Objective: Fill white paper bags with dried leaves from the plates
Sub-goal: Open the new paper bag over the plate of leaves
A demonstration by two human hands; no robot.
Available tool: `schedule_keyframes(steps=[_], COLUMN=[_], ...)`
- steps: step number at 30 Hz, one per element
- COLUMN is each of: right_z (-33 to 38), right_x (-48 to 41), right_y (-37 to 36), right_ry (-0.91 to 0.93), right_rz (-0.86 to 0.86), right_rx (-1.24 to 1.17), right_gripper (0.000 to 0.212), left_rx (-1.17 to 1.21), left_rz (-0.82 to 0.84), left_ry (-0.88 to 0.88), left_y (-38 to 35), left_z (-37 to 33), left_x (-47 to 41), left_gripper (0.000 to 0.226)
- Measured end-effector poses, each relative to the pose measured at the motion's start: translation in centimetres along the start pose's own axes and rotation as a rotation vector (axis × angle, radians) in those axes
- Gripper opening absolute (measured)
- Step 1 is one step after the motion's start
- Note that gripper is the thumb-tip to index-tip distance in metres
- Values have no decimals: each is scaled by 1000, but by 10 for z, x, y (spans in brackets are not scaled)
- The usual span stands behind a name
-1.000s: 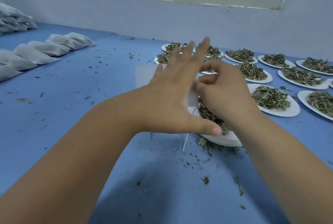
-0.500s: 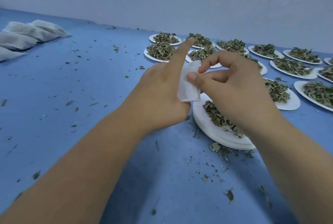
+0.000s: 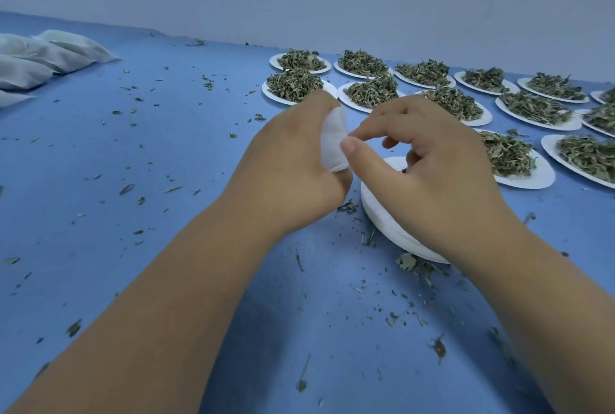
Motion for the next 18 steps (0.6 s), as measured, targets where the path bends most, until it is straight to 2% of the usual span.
schedule_keyframes(steps=[4,10,12,14,16,18], right_z=[-3,1,0,-1,-1,1], right_x=[5,7,8,9,10,11], right_y=[-4,0,0,-1,-1,2], right_ry=[-29,-26,-68,-103,-63,6], right_rz=[-11,-58,18,173,318,367], right_rx=[28,-170,-248,-295,-239,-146], right_gripper=[8,13,13,15,27,33], left_rx=[-37,-71,-73,-80,-22,32], left_rz=[28,22,43,61,54,33], left_ry=[-13,12,24,20,33,29], left_y=[-4,-1,-1,0,2,6], left_z=[-7,-8,-7,-8,-9,-10], left_x=[4,5,5,5,6,7], left_gripper=[34,27,18,13,11,16])
Point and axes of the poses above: each hand's wrist, its own x-axis away from the middle knuckle, its own y-axis out of the back of the hand, z = x × y, the point moved 3 cm from there along -x, towards the middle knuckle, and after that the axes turned 9 degrees about -x, right-handed, at the moved point
